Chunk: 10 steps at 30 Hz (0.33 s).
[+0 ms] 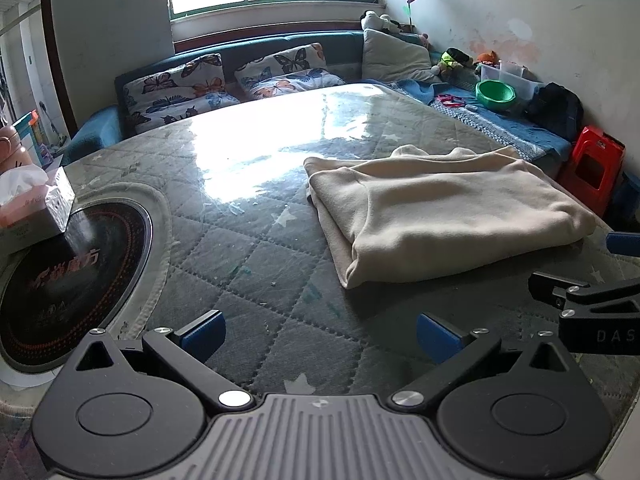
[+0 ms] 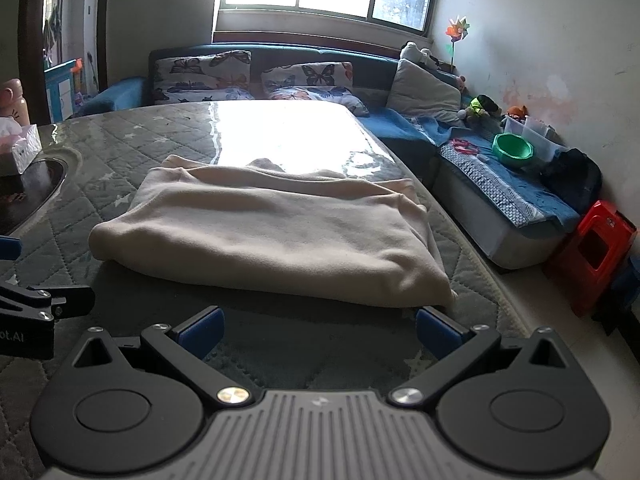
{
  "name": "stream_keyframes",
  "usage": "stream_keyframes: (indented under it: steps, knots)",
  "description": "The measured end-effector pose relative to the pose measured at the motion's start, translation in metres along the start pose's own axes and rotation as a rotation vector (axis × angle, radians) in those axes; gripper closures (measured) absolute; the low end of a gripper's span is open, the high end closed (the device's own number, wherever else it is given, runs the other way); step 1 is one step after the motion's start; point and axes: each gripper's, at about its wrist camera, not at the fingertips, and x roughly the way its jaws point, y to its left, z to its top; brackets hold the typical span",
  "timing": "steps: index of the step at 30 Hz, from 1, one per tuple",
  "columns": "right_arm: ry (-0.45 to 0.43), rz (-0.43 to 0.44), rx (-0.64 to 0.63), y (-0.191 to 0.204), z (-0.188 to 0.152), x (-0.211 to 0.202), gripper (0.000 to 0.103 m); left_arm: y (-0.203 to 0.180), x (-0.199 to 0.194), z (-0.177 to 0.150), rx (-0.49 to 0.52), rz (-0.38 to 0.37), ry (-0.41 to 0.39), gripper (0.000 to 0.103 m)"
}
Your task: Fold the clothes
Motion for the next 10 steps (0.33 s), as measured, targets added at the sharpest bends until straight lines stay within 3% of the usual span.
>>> stream_keyframes:
  steps: [10]
  knots:
    - [-0.005, -0.003, -0.009, 0.0019, 0.0012, -0.0006, 0.0, -0.0006, -0.0015, 0.0009, 0.006, -0.003, 0.001, 0.0]
